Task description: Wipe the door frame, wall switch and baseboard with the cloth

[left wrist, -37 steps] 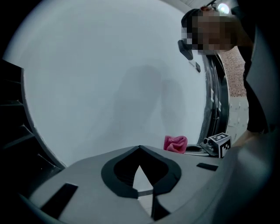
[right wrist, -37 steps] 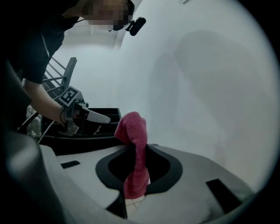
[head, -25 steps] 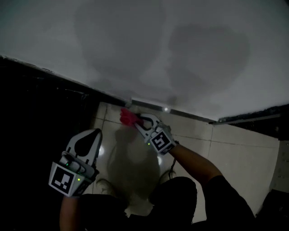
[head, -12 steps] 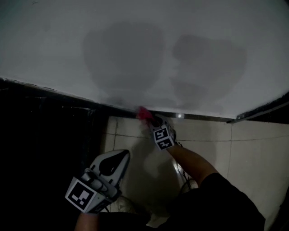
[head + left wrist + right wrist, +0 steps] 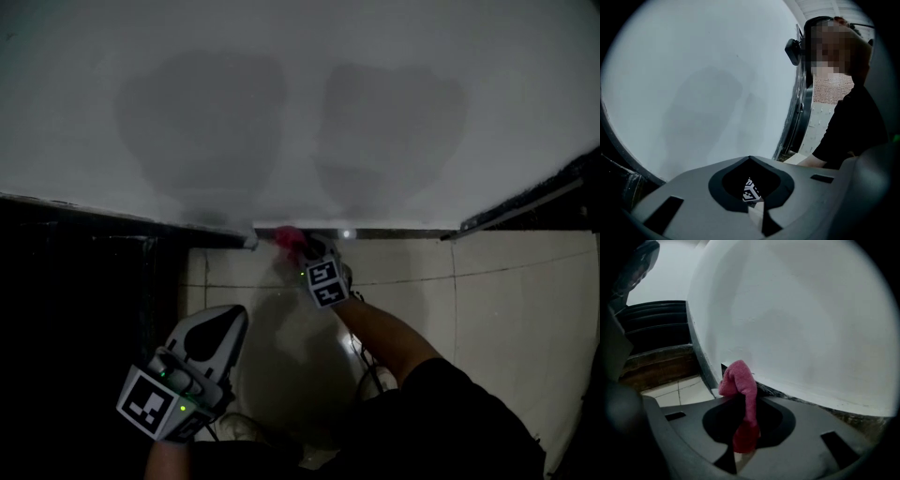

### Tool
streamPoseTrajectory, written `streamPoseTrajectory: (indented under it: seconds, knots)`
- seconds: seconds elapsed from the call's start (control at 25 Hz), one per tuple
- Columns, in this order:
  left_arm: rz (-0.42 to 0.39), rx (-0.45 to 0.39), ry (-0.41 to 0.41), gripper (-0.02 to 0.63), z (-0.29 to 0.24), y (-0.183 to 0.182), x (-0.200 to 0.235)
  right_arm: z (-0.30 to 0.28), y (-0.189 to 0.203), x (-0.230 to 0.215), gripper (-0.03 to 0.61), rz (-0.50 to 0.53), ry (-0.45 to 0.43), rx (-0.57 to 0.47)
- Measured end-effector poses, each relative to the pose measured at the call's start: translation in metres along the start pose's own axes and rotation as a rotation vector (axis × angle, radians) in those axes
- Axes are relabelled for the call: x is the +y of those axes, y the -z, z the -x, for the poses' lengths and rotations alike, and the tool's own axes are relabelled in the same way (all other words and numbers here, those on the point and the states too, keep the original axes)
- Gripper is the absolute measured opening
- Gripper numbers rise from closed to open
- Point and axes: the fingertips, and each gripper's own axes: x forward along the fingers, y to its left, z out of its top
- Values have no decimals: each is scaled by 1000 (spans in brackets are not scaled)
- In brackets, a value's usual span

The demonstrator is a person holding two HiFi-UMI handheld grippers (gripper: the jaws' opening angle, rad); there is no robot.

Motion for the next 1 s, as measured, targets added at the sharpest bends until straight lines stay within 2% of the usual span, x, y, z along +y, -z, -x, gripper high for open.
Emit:
streamPoseTrajectory:
  seconds: [0.24, 0.48, 0.68, 0.84, 1.0]
  knots:
    - [-5, 12, 41, 0, -23, 4, -18, 27, 12, -40, 61, 3, 37, 2]
    - [-38, 44, 99, 0, -43, 13, -41, 57, 34, -90, 61, -29, 114, 8]
    - [1, 69, 134, 0, -51, 22, -54, 81, 45, -128, 61, -37, 162, 10]
    - [-10, 43, 137, 0, -64, 19, -61, 98, 54, -153, 60, -49, 196, 13]
    - [-20, 55, 158, 0, -77, 24, -73, 112, 64, -176, 61, -78, 233, 12]
